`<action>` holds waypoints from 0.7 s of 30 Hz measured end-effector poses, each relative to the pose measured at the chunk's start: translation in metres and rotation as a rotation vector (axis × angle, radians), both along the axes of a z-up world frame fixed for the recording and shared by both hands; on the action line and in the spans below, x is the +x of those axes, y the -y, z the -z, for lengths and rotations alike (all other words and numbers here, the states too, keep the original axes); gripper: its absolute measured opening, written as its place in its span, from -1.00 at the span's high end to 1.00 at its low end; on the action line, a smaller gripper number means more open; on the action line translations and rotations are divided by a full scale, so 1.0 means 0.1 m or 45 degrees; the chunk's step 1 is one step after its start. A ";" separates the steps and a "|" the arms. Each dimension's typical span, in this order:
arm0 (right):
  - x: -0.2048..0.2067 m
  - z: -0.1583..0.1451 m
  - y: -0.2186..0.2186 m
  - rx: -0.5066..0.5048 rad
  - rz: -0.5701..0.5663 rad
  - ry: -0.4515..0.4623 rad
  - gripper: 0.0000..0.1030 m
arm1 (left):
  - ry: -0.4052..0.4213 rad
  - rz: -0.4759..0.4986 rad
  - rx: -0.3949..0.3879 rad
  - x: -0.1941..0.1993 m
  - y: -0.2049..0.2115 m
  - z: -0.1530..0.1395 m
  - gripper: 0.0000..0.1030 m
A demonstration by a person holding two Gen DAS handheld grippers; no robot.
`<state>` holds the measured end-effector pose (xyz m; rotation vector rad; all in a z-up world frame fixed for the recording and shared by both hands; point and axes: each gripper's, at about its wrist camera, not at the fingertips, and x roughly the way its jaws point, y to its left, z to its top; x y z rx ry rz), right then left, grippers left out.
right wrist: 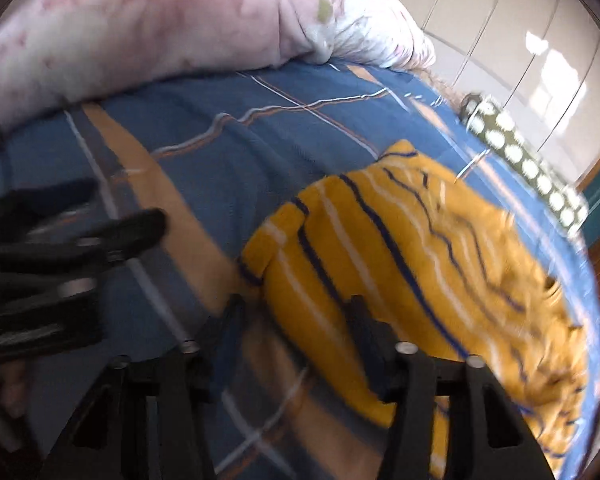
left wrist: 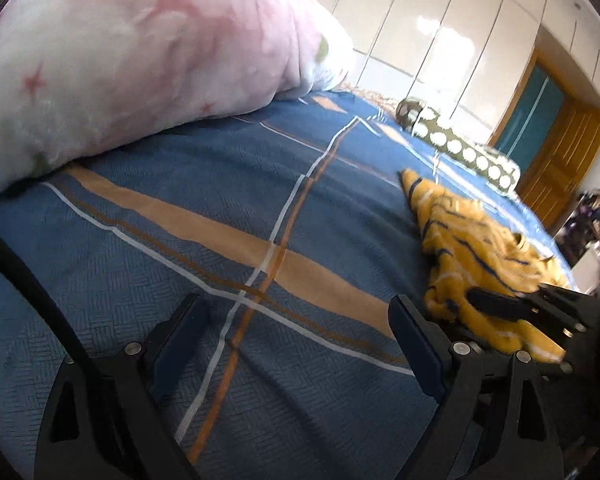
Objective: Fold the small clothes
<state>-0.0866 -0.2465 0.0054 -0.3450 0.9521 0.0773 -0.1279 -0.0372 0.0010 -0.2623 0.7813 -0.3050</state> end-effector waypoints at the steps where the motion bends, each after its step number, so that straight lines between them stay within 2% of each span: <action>1: 0.04 -0.01 0.00 -0.002 0.015 0.004 0.06 | 0.001 0.001 -0.001 0.00 0.00 0.00 -0.78; 3: 0.16 -0.01 -0.03 -0.019 0.040 0.005 0.06 | 0.008 -0.002 -0.007 0.00 -0.01 0.00 -0.78; 5: 0.23 0.03 -0.09 -0.058 0.044 0.012 0.17 | 0.008 0.002 -0.034 -0.01 -0.03 -0.01 -0.79; 7: 0.27 0.03 -0.10 -0.073 0.060 0.015 0.54 | 0.009 -0.002 -0.056 -0.02 -0.06 -0.01 -0.80; 8: 0.27 0.00 -0.09 -0.064 0.071 0.020 0.62 | 0.010 -0.006 -0.076 -0.03 -0.08 -0.01 -0.80; 9: 0.27 -0.05 -0.03 -0.018 0.083 0.025 0.68 | 0.006 -0.001 -0.081 -0.01 -0.08 -0.01 -0.80; 11: 0.25 -0.24 0.21 0.159 0.150 0.042 0.71 | 0.010 -0.001 -0.048 -0.03 -0.06 -0.01 -0.80; 12: 0.22 -0.40 0.41 0.273 0.203 0.077 0.72 | 0.011 -0.002 -0.032 -0.04 -0.04 -0.01 -0.80; 14: 0.12 -0.67 0.75 0.415 0.286 0.153 0.74 | 0.012 -0.004 -0.033 -0.04 -0.05 -0.01 -0.80; 18: -0.40 -1.15 1.79 0.636 0.528 0.340 0.78 | 0.013 -0.015 -0.003 -0.05 -0.02 0.00 -0.80; 21: -1.00 -1.22 2.56 0.728 0.740 0.436 0.78 | 0.013 -0.025 0.030 -0.06 0.02 -0.01 -0.80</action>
